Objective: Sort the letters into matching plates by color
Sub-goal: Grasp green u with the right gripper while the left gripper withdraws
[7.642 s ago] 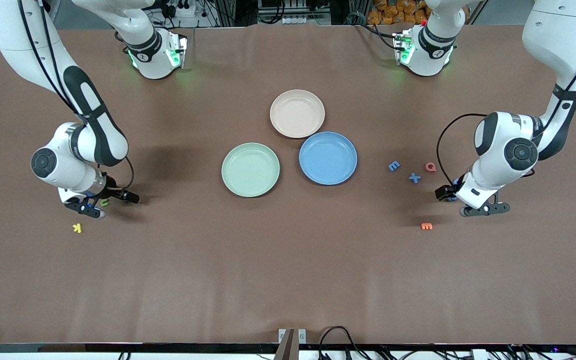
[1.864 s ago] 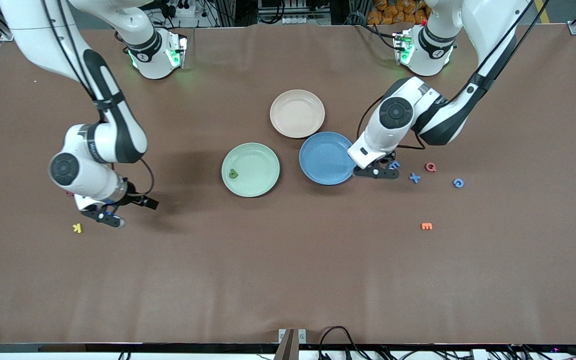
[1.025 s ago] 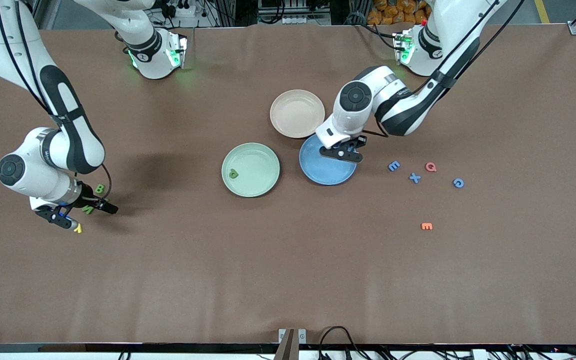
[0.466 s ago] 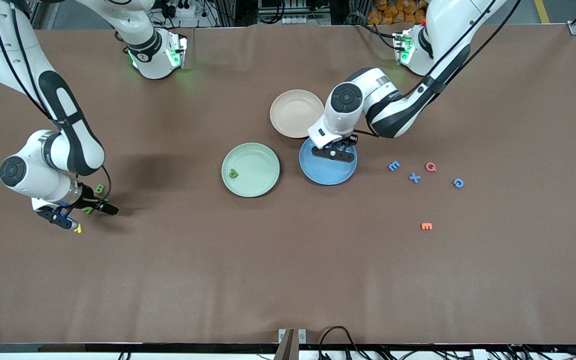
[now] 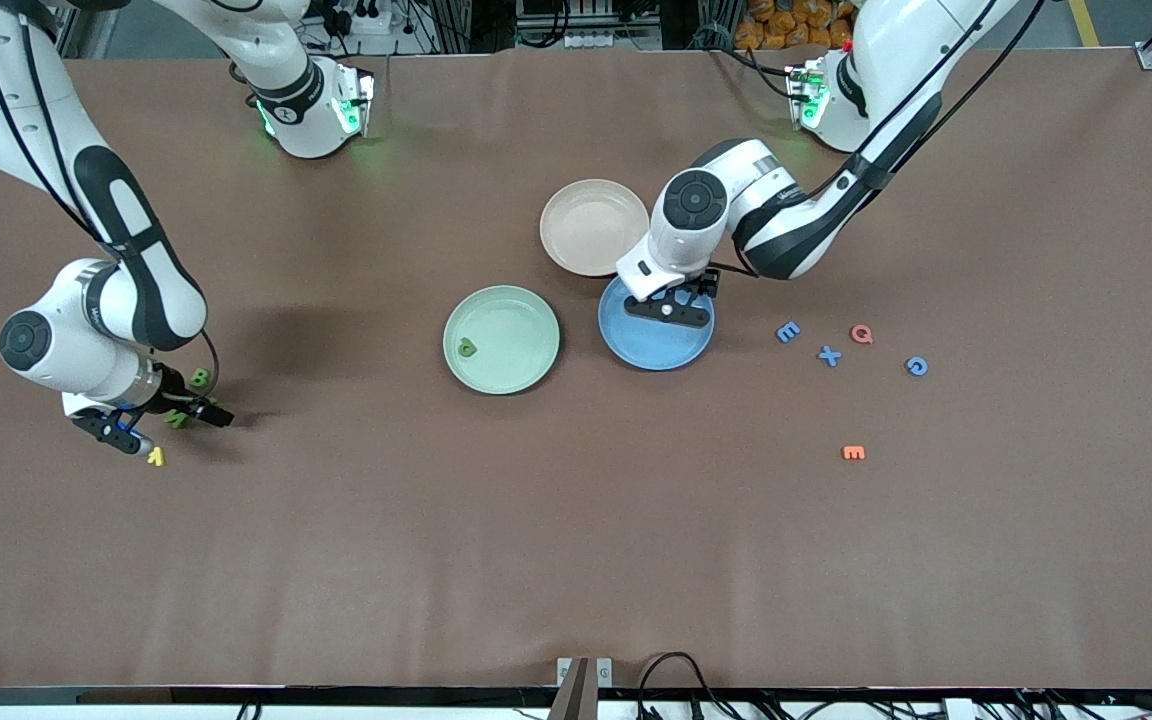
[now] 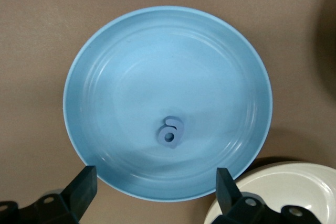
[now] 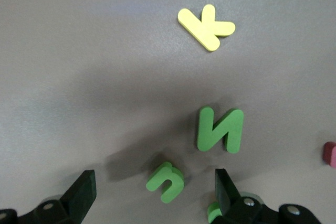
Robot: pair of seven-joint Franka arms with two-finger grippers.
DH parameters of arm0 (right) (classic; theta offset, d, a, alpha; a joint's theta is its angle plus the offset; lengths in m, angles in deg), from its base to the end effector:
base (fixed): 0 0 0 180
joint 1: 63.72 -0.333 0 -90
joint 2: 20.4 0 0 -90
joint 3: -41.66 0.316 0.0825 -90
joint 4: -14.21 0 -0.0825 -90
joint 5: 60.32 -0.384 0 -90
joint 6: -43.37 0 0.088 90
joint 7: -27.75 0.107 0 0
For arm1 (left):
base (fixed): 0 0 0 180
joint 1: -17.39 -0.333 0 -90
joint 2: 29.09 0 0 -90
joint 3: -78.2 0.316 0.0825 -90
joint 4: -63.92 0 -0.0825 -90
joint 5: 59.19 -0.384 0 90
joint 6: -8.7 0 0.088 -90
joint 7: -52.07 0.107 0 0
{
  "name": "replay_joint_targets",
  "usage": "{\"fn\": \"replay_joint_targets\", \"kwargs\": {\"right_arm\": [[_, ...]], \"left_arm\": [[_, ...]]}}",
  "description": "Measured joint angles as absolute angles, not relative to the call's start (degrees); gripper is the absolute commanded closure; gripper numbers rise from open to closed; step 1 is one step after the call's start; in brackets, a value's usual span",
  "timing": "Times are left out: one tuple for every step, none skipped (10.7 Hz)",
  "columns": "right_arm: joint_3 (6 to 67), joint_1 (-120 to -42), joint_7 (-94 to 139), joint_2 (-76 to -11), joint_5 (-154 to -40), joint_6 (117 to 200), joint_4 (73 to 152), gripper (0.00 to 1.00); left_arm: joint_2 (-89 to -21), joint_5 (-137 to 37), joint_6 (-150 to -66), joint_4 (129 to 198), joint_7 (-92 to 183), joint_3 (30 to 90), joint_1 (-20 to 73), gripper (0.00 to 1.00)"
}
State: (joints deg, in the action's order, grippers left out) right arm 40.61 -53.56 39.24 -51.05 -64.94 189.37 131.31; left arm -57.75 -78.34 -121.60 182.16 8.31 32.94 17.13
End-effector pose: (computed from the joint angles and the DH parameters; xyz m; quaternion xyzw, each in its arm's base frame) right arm 0.5799 -0.1160 0.1725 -0.9733 0.2286 0.0151 0.0173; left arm 0.4167 -0.3965 0.2452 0.9912 -0.1072 -0.0774 0.0019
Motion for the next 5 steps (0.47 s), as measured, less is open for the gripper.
{"fn": "replay_joint_targets", "kwargs": {"right_arm": [[40.62, -53.53, 39.24, -51.08, -64.93, 190.00, 131.91, 0.02], [40.63, -53.52, 39.24, -51.09, -64.92, 190.44, 132.52, 0.03], [40.65, -53.52, 39.24, -51.10, -64.92, 191.34, 133.17, 0.05], [40.66, -53.51, 39.24, -51.09, -64.85, 192.28, 133.69, 0.10], [40.66, -53.44, 39.24, -51.07, -64.78, 192.69, 133.89, 0.14]], "left_arm": [[-57.75, -78.34, -121.56, 182.06, 8.31, 32.96, 16.93, 0.00], [-57.72, -78.34, -121.41, 181.94, 8.31, 33.01, 16.68, 0.00], [-57.67, -78.59, -120.68, 181.76, 8.31, 33.24, 16.57, 0.00], [-57.64, -80.05, -120.30, 181.61, 8.32, 33.48, 16.52, 0.00], [-57.63, -80.92, -120.09, 181.44, 8.32, 33.53, 16.43, 0.00]]}}
